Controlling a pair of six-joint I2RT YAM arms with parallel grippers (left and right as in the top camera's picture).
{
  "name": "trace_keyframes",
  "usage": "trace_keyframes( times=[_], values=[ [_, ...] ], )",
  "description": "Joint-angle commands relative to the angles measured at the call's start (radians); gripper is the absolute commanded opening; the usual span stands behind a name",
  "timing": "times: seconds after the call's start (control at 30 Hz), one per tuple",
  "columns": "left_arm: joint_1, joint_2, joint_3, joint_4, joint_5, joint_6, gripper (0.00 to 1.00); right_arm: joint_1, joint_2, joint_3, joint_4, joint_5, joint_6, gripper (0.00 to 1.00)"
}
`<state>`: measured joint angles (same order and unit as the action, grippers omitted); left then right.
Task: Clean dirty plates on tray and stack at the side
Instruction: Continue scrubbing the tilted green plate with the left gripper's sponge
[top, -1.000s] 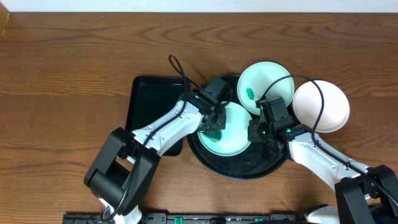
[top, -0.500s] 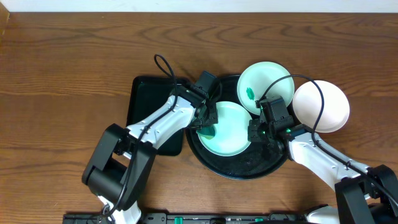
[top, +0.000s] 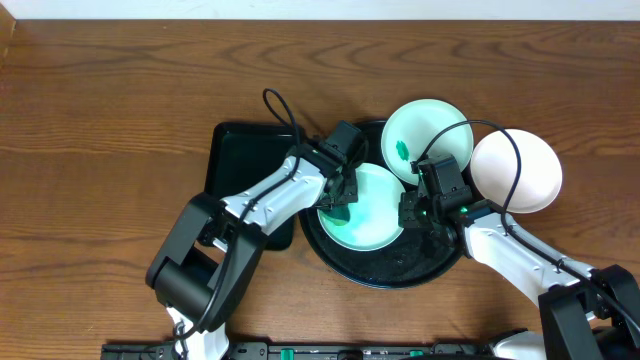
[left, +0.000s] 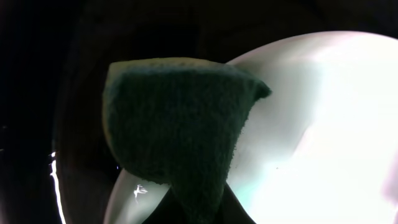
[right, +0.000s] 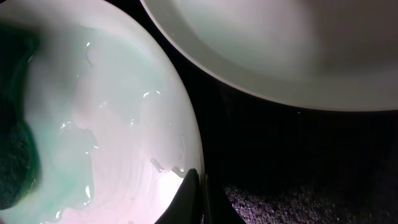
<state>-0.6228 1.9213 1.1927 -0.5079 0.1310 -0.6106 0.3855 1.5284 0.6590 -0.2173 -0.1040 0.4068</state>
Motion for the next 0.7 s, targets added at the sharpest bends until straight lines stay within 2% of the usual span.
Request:
trace_keyframes(
  times=[0.0, 0.43, 0.67],
  values=[
    [-0.070, 0.108, -0.019, 0.040, 0.097, -0.022, 0.08, 0.003, -0.005, -0.006, -0.004, -0.029, 0.004, 0.01],
    [-0.055, 0.096, -0.012, 0.110, 0.359, -0.023, 0.07, 0.003, -0.005, -0.005, -0.003, -0.036, 0.004, 0.01],
    [-0.023, -0.014, 0.000, 0.114, 0.362, -0.011, 0.07, 0.003, -0.005, -0.006, -0.003, -0.036, 0.004, 0.01]
  ],
)
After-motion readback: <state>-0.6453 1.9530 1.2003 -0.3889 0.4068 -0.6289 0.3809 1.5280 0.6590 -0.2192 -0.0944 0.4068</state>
